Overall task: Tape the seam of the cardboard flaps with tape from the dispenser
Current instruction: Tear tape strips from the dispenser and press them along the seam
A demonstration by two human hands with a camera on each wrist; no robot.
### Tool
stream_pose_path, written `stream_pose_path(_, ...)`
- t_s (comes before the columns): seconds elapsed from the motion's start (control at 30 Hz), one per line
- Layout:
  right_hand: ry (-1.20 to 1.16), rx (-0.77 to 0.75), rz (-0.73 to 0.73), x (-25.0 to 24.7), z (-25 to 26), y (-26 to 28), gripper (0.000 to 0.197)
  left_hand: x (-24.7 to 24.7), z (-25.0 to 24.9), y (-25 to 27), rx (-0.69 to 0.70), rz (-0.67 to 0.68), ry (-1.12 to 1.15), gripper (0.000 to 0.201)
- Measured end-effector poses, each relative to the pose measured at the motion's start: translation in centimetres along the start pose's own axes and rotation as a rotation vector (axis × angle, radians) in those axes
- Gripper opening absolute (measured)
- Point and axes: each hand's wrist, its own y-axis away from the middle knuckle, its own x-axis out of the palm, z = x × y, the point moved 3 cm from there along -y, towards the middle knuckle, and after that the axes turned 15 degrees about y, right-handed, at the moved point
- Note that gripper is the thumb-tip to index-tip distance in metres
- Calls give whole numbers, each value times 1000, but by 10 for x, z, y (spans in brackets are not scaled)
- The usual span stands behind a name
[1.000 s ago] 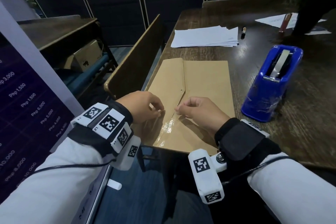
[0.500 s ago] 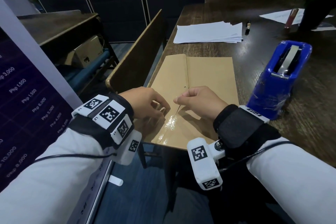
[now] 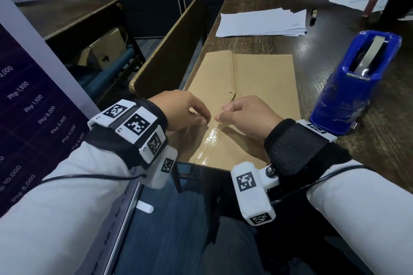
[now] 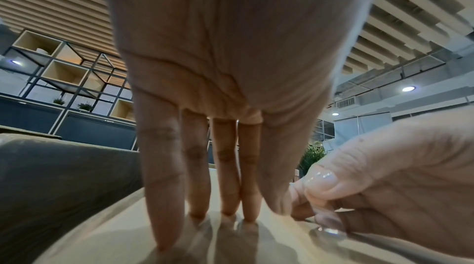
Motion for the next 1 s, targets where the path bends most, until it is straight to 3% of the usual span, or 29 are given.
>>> stream_pose_path(0.47, 101, -65, -42, 5, -5, -4, 30, 0, -1, -3, -2, -9, -40, 19)
stream_pose_path(0.8, 159, -115, -86, 8, -9, -8, 21, 0, -3, -2, -28, 2, -48, 24)
stream_pose_path(1.0, 171, -120, -87, 8, -11, -10, 22, 1, -7, -4, -54, -9, -60, 39)
